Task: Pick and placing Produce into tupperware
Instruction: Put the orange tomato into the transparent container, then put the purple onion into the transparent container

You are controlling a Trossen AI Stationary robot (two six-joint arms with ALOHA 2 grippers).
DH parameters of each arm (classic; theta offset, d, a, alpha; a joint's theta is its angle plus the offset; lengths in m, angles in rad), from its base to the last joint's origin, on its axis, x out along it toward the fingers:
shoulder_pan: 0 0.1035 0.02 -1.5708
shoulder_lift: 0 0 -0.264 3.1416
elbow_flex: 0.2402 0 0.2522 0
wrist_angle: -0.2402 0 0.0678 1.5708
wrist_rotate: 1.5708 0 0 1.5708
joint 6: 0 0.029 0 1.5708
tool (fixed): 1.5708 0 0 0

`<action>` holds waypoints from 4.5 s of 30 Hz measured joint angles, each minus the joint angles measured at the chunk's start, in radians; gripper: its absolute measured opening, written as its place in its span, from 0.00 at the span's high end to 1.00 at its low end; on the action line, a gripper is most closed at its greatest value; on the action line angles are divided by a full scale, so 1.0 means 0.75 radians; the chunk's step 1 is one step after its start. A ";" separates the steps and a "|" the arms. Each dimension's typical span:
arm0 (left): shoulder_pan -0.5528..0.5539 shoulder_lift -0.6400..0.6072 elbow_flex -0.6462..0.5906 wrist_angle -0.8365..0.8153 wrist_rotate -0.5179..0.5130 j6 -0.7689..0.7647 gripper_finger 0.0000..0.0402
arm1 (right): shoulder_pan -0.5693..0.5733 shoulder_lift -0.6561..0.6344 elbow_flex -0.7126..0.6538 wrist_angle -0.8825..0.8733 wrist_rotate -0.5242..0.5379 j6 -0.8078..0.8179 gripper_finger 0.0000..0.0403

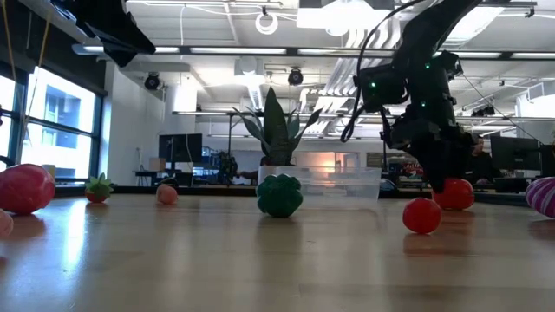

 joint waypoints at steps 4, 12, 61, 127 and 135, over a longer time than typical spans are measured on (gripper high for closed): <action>0.000 0.000 0.000 0.000 0.000 0.000 1.00 | 0.000 0.001 0.000 -0.001 -0.001 0.005 0.36; 0.000 0.000 0.000 0.000 0.000 0.000 1.00 | 0.009 0.031 0.000 0.001 -0.012 0.015 0.34; 0.000 0.000 0.001 0.000 0.000 0.000 1.00 | 0.065 -0.133 0.067 -0.079 -0.064 0.037 0.40; 0.000 0.001 0.001 0.000 0.000 0.000 1.00 | 0.114 0.570 0.716 0.338 0.021 -0.634 0.30; 0.000 0.001 0.001 0.000 0.000 0.000 1.00 | 0.114 0.506 0.716 0.278 0.001 -0.634 0.30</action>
